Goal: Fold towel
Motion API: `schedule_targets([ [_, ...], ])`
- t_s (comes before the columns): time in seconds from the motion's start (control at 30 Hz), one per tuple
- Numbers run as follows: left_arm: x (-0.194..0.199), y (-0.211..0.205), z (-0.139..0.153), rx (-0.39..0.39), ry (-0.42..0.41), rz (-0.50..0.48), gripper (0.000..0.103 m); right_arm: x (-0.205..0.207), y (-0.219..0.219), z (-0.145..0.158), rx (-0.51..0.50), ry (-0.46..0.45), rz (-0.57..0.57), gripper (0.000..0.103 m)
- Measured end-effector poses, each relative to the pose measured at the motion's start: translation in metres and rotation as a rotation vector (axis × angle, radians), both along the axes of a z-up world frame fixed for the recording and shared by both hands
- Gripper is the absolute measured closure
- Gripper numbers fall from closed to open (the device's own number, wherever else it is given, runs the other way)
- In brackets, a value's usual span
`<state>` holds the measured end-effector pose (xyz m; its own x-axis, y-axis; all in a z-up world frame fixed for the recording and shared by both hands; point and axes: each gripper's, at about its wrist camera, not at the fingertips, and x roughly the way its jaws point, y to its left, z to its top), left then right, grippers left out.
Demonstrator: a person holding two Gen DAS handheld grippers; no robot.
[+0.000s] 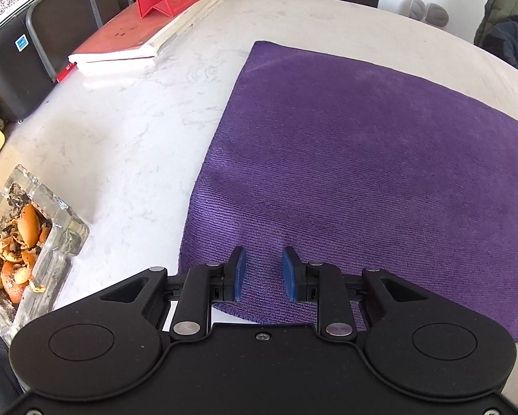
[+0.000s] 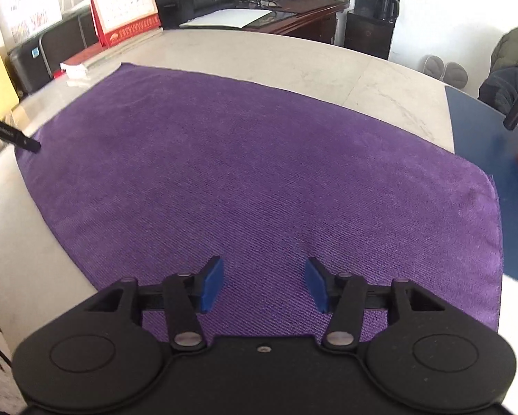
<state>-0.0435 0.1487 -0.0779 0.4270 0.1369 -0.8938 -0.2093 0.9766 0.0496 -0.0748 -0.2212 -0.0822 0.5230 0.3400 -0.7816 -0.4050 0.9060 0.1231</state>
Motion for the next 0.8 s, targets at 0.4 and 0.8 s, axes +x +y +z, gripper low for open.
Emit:
schedule_targets([
  [0.4, -0.056, 0.004, 0.03, 0.023, 0.02, 0.159, 0.08, -0.088, -0.138, 0.001, -0.02, 0.099, -0.435, 0.053],
  [0.8, -0.054, 0.023, 0.022, -0.029, 0.007, 0.153, 0.08, -0.071, -0.14, -0.015, -0.039, 0.152, -0.583, 0.059],
])
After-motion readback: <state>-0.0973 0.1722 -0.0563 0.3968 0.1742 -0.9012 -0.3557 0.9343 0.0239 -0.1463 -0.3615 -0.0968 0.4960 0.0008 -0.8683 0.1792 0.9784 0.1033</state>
